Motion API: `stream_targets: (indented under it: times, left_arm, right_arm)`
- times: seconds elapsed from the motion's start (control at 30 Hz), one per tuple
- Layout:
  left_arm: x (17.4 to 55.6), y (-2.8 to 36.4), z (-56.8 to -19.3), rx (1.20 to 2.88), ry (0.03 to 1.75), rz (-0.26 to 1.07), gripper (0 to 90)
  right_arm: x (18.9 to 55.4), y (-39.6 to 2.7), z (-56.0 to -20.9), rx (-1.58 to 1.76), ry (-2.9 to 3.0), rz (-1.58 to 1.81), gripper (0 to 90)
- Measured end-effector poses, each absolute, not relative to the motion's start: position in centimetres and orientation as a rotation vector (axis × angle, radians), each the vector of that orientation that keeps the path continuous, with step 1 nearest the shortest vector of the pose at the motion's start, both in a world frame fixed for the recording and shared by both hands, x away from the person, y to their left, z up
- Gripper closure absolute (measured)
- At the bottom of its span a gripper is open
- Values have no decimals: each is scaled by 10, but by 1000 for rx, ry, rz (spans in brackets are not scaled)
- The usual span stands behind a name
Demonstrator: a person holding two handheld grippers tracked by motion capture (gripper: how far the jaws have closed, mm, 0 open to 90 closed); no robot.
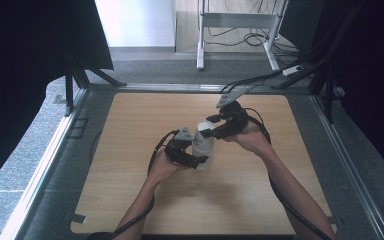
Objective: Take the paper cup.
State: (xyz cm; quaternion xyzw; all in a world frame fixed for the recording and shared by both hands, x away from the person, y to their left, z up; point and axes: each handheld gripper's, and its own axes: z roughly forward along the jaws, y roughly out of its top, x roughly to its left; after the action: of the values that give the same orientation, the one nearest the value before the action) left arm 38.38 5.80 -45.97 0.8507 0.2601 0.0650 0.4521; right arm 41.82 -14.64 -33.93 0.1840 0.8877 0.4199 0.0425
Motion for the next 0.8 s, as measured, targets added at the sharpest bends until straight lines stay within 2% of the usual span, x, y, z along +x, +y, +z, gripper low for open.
stream_targets:
  times: [0.23, 0.8]
  left_arm:
    - [386, 66, -459, 2011, 677, 90, 180]
    - [388, 66, -459, 2014, 703, 70, 209]
  right_arm:
    - [418, -146, -340, 552, 2716, 1284, 375]
    - [417, -148, -335, 558, 2709, 1288, 377]
